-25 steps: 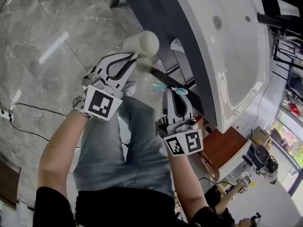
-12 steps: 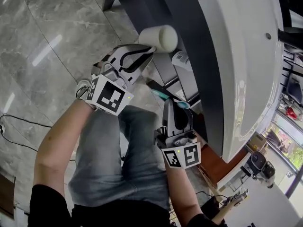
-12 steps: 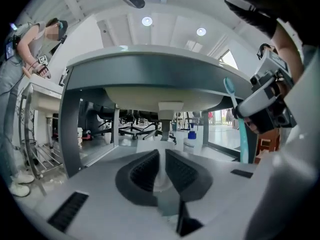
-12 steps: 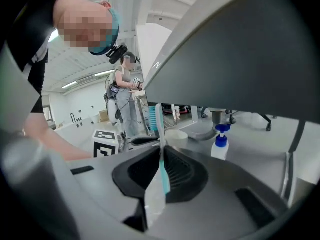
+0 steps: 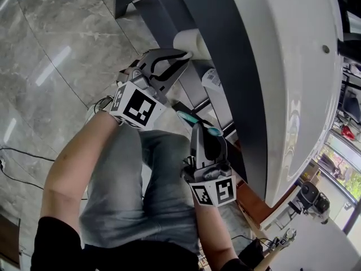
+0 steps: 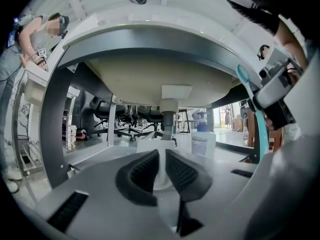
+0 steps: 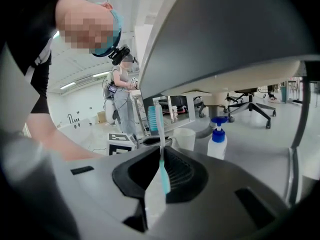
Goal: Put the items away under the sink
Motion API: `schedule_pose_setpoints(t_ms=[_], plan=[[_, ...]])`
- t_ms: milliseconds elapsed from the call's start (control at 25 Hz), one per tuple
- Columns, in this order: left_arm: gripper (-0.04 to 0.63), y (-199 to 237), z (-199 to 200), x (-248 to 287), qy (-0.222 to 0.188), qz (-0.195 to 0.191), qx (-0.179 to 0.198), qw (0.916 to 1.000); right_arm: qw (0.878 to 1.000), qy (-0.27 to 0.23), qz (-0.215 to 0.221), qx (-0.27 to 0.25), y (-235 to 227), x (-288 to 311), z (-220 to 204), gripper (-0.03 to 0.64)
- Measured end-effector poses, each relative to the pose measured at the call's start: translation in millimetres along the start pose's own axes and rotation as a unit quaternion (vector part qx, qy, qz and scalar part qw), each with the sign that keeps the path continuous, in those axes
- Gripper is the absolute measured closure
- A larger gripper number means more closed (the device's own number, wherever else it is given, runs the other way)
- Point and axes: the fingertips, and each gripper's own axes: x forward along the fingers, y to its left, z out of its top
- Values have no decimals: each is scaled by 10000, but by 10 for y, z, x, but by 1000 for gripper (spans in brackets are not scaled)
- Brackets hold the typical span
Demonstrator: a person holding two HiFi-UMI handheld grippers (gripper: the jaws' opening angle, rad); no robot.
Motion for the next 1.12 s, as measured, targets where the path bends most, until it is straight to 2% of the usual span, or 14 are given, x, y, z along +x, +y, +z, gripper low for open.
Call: schedule_pose_setpoints(t_ms=[160,480,600,720,920,1120], plan=[[540,57,-50,164,50,26,-116,9999,10000,9,-12,-9,-8,36,-17,568],[538,57,-212,272,372,8,-119,9992,10000,59,63,27,46,54,-6,568],[487,107,-200,199,449,171,-155,9987,9999,103,16,18,41,55,15,568],[463,183,-187,-20,581,402,-314,9970,9997,215,-46,-127,77,46,82,568],[463,222,-162,-678,1026,729,-395,9913,9939,265,326,-1017,409,102,372,568],[466,273,36,-1514,1174,1265,-838,9814,9880,300,483,-1433,659,175,517,568]])
